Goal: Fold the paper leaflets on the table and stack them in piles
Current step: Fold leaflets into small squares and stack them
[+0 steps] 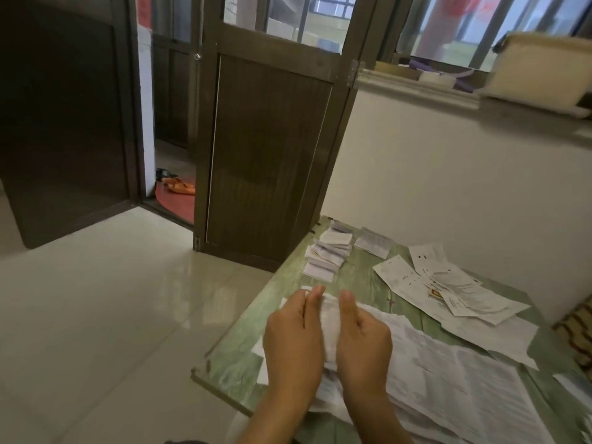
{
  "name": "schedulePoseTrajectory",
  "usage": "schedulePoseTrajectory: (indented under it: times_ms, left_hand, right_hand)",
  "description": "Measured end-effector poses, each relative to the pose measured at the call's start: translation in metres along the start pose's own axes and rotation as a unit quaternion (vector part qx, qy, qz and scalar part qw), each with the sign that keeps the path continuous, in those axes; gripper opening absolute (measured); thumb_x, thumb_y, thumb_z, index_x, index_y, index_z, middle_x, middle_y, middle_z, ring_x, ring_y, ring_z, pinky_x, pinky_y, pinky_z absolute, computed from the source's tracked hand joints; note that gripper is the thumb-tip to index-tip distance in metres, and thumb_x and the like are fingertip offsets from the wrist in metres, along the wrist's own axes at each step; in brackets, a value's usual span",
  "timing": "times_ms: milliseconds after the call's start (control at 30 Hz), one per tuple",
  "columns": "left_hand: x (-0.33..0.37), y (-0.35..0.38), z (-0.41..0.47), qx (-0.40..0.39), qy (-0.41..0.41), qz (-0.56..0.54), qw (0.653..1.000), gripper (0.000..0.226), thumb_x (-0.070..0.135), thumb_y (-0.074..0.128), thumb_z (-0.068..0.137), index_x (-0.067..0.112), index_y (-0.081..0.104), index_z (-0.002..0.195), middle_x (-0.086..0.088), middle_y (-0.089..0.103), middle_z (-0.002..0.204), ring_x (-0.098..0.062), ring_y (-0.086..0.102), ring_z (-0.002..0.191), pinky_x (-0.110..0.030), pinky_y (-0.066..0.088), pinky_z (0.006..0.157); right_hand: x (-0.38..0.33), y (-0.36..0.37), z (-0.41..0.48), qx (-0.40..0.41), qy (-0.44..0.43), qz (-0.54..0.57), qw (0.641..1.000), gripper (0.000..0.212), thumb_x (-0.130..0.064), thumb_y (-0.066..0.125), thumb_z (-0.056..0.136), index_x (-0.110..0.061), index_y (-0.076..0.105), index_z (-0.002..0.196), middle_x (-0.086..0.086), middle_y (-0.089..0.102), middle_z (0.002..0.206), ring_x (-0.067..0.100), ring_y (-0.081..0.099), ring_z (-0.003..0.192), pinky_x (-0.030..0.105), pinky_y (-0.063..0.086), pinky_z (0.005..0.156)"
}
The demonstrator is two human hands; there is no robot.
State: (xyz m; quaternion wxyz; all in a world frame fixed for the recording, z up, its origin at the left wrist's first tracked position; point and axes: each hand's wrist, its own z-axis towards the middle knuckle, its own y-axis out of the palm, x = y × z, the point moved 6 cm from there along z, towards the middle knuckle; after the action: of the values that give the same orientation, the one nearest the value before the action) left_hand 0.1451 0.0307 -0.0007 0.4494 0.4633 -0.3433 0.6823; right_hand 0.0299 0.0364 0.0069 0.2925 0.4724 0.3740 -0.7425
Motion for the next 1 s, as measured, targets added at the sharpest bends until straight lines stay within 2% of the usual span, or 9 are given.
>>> schedulePoseTrajectory:
  times_ms: [133,167,267,300,433,567,767,900,1000]
  left_hand:
    - [0.008,-0.002,0.002,-0.006,0.005,0.012,1.0,0.031,0.036,0.044,0.094,0.03,0.053,0.065,0.005,0.053,0.054,-0.008,0.052,0.054,-0.023,0.039,0.046]
    - [0.007,-0.008,0.005,0.012,-0.019,-0.016,1.0,0.032,0.036,0.044,0.095,0.028,0.053,0.065,0.005,0.053,0.056,-0.007,0.053,0.053,-0.021,0.039,0.045]
    - [-0.013,-0.034,0.024,0.088,-0.119,-0.095,0.984,0.037,0.034,0.041,0.097,0.009,0.057,0.075,-0.001,0.061,0.074,-0.007,0.062,0.067,-0.017,0.048,0.046]
    - [-0.018,-0.042,0.031,0.096,-0.13,-0.096,0.982,0.037,0.034,0.04,0.097,0.007,0.057,0.077,-0.001,0.062,0.078,-0.008,0.063,0.071,-0.018,0.05,0.048]
    - [-0.023,-0.042,0.04,0.068,-0.136,-0.094,0.984,0.035,0.033,0.043,0.097,0.013,0.054,0.07,0.001,0.064,0.075,-0.009,0.066,0.069,-0.018,0.051,0.049]
    - [-0.013,-0.022,0.025,0.046,-0.111,-0.082,0.989,0.039,0.032,0.047,0.095,0.014,0.051,0.061,0.002,0.056,0.056,-0.005,0.056,0.048,-0.017,0.041,0.042]
    - [-0.006,-0.005,0.028,0.003,0.0,-0.005,1.0,0.028,0.035,0.044,0.096,0.025,0.061,0.075,0.006,0.055,0.057,-0.01,0.052,0.051,-0.029,0.042,0.049]
    - [0.008,0.0,0.028,0.025,0.15,0.135,0.979,0.035,0.038,0.039,0.095,0.019,0.067,0.088,0.009,0.057,0.054,-0.006,0.05,0.041,-0.025,0.045,0.036]
    - [0.001,0.001,0.033,0.029,0.098,0.111,0.989,0.034,0.036,0.039,0.098,0.018,0.067,0.098,0.004,0.061,0.063,-0.012,0.056,0.052,-0.031,0.049,0.046]
  right_hand:
    - [0.012,0.008,0.0,-0.051,0.143,0.112,0.982,0.052,-0.05,0.039,0.09,-0.008,0.062,0.069,0.01,0.064,0.061,0.02,0.06,0.055,0.025,0.047,0.05]
    - [0.021,0.006,0.002,-0.075,0.213,0.179,0.957,0.044,-0.043,0.042,0.094,-0.01,0.063,0.074,0.008,0.062,0.059,0.016,0.059,0.051,0.022,0.045,0.046]
    - [0.03,0.0,0.0,-0.126,0.383,0.443,0.801,0.025,-0.028,0.046,0.091,-0.013,0.049,0.071,-0.004,0.038,0.038,0.005,0.031,0.026,0.014,0.022,0.027]
    - [0.029,-0.004,0.002,-0.137,0.384,0.451,0.794,0.026,-0.029,0.044,0.093,-0.014,0.047,0.071,-0.005,0.036,0.036,0.004,0.028,0.025,0.013,0.02,0.025]
    - [-0.006,0.002,0.007,-0.175,0.148,0.156,0.961,0.035,-0.043,0.037,0.096,-0.015,0.057,0.1,0.0,0.062,0.072,0.008,0.052,0.054,0.018,0.041,0.045]
    - [-0.026,0.03,0.006,-0.198,-0.007,0.015,0.98,0.023,-0.04,0.042,0.095,-0.022,0.052,0.103,-0.001,0.063,0.085,0.002,0.062,0.064,0.012,0.045,0.047]
    - [-0.017,0.026,0.017,-0.041,-0.119,-0.026,0.992,0.02,-0.025,0.048,0.096,-0.016,0.06,0.082,-0.001,0.06,0.07,-0.002,0.055,0.06,0.012,0.042,0.05]
    - [-0.001,0.028,0.031,-0.027,-0.019,-0.011,0.999,0.034,-0.026,0.042,0.099,-0.019,0.051,0.067,-0.005,0.047,0.058,0.004,0.047,0.053,0.013,0.034,0.044]
    - [0.015,0.032,0.037,-0.116,0.132,0.035,0.984,0.04,-0.036,0.039,0.099,-0.014,0.059,0.073,-0.001,0.053,0.053,0.009,0.049,0.045,0.017,0.032,0.035]
